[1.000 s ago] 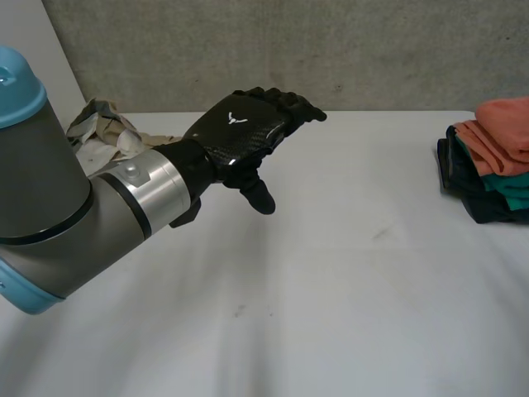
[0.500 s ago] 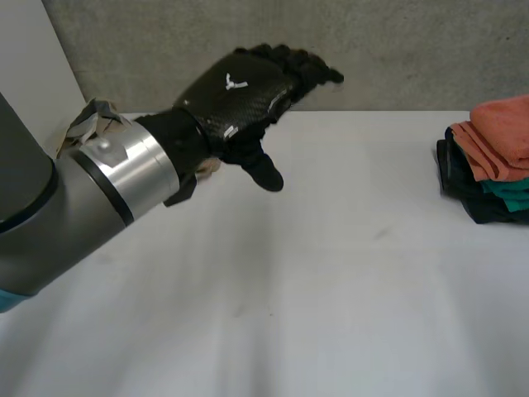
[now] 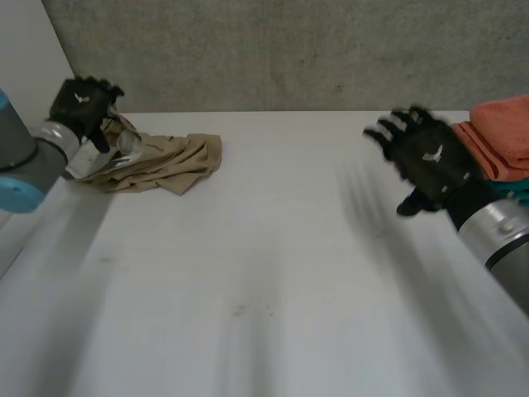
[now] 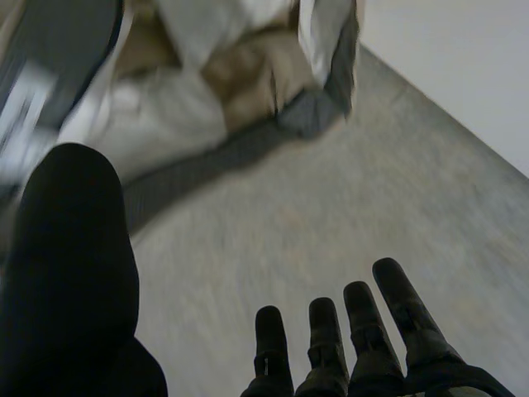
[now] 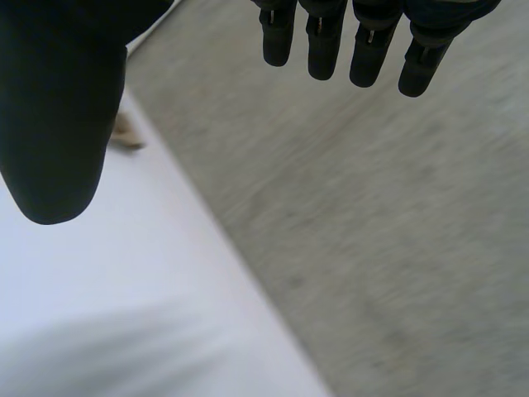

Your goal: Fold the laundry.

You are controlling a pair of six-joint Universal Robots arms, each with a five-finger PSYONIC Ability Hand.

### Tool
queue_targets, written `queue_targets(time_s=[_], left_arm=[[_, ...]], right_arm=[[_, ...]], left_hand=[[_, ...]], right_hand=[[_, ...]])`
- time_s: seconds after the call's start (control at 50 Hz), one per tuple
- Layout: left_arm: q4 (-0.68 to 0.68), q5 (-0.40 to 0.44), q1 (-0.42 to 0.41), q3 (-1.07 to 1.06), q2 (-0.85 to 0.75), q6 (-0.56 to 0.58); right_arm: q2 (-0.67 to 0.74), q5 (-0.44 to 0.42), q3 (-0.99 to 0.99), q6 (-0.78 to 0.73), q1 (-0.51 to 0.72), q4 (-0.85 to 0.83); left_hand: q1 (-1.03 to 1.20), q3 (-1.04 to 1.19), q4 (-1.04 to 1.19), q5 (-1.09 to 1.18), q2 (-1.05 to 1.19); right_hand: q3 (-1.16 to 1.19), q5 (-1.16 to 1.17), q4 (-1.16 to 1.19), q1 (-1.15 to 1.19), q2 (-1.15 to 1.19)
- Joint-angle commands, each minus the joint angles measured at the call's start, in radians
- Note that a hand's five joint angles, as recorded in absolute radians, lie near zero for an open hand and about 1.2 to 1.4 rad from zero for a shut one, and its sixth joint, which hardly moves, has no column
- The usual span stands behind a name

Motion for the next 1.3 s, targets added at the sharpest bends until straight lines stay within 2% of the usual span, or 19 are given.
queue_targets(time_s=[0.02, 0.1, 0.12, 0.18, 0.2, 0.3, 0.42, 0.5, 0.62, 0.72, 0.86, 0.9, 0.96, 1.0, 1.08, 1.1, 1.12, 1.16, 1.3], left_arm=[[-0.002, 0.045, 0.021, 0.311, -0.299, 0.065], [-0.005, 0.067, 0.023, 0.384, -0.381, 0.063], [-0.005, 0.07, 0.023, 0.392, -0.391, 0.063], [0.005, 0.071, 0.018, 0.386, -0.395, 0.063], [0.007, 0.07, 0.012, 0.386, -0.393, 0.063], [-0.004, 0.041, -0.028, 0.326, -0.341, 0.043], [0.016, 0.036, -0.08, 0.035, -0.044, -0.098], [0.131, 0.039, -0.178, -0.236, 0.212, -0.237], [0.225, 0.05, -0.351, -0.462, 0.412, -0.355], [0.237, 0.03, -0.535, -0.482, 0.37, -0.377], [0.219, 0.002, -0.608, -0.412, 0.208, -0.383], [0.214, 0.027, -0.661, -0.419, 0.178, -0.389], [0.214, 0.079, -0.698, -0.422, 0.176, -0.395], [0.214, 0.088, -0.698, -0.419, 0.19, -0.4], [0.209, 0.056, -0.654, -0.438, 0.288, -0.386], [0.208, 0.038, -0.604, -0.462, 0.337, -0.386], [0.208, 0.037, -0.603, -0.462, 0.337, -0.386], [0.197, 0.024, -0.493, -0.532, 0.447, -0.383], [0.183, 0.031, -0.318, -0.632, 0.576, -0.379]], right_arm=[[0.112, 0.06, 0.025, -0.057, 0.02, 0.042], [0.129, 0.088, 0.042, -0.063, 0.02, 0.049], [0.131, 0.089, 0.045, -0.063, 0.021, 0.049], [0.142, 0.091, 0.045, -0.063, 0.021, 0.049], [0.143, 0.092, 0.043, -0.063, 0.02, 0.049], [0.148, 0.094, 0.042, -0.063, 0.018, 0.049], [0.142, 0.099, 0.042, -0.063, 0.017, 0.049], [0.132, 0.1, 0.042, -0.062, 0.015, 0.051], [0.113, 0.108, 0.042, -0.057, 0.015, 0.051], [0.093, 0.137, 0.039, -0.056, 0.013, 0.051], [0.091, 0.168, 0.031, -0.056, -0.023, 0.049], [0.093, 0.169, 0.028, -0.056, -0.033, 0.048], [0.093, 0.171, 0.022, -0.053, -0.051, 0.049], [0.093, 0.169, 0.02, -0.047, -0.057, 0.052], [0.093, 0.171, 0.022, -0.034, -0.057, 0.075], [0.093, 0.171, 0.022, -0.028, -0.057, 0.086], [0.093, 0.171, 0.022, -0.022, -0.057, 0.095], [0.086, 0.175, 0.017, 0.001, -0.045, 0.137], [0.057, 0.203, -0.05, 0.146, 0.082, 0.347]], left_hand=[[0.124, 0.13, 0.125, 0.128, 0.129], [0.267, 0.274, 0.268, 0.271, 0.272], [0.477, 0.484, 0.478, 0.481, 0.482], [0.857, 0.863, 0.858, 0.861, 0.862], [1.125, 1.131, 1.126, 1.129, 1.13], [1.128, 1.134, 1.129, 1.132, 1.133], [1.128, 1.134, 1.129, 1.132, 1.133], [1.128, 1.134, 1.129, 1.132, 1.133], [1.128, 1.134, 1.129, 1.132, 1.133], [1.128, 1.134, 1.129, 1.132, 1.133], [1.128, 1.134, 1.129, 1.132, 1.133], [0.614, 0.62, 0.615, 0.618, 0.619], [0.074, 0.08, 0.074, 0.078, 0.079], [-0.022, -0.016, -0.022, -0.018, -0.017], [-0.034, -0.028, -0.034, -0.03, -0.029], [-0.037, -0.031, -0.037, -0.033, -0.032], [-0.037, -0.031, -0.037, -0.033, -0.032], [-0.037, -0.031, -0.037, -0.033, -0.032], [-0.04, -0.034, -0.039, -0.036, -0.035]], right_hand=[[-0.04, -0.051, -0.041, -0.056, -0.039], [-0.04, -0.051, -0.041, -0.056, -0.039], [-0.04, -0.051, -0.041, -0.056, -0.039], [-0.04, -0.051, -0.041, -0.056, -0.039], [-0.04, -0.051, -0.041, -0.056, -0.039], [-0.04, -0.051, -0.041, -0.056, -0.039], [-0.04, -0.051, -0.041, -0.056, -0.039], [-0.04, -0.051, -0.041, -0.056, -0.039], [-0.04, -0.051, -0.041, -0.056, -0.039], [-0.04, -0.051, -0.041, -0.056, -0.039], [-0.04, -0.051, -0.041, -0.056, -0.039], [-0.04, -0.051, -0.041, -0.056, -0.039], [-0.04, -0.051, -0.041, -0.056, -0.039], [-0.04, -0.051, -0.041, -0.056, -0.039], [-0.04, -0.051, -0.041, -0.056, -0.039], [-0.04, -0.051, -0.041, -0.056, -0.039], [-0.04, -0.051, -0.041, -0.056, -0.039], [-0.04, -0.051, -0.041, -0.056, -0.039], [-0.04, -0.051, -0.041, -0.056, -0.039]])
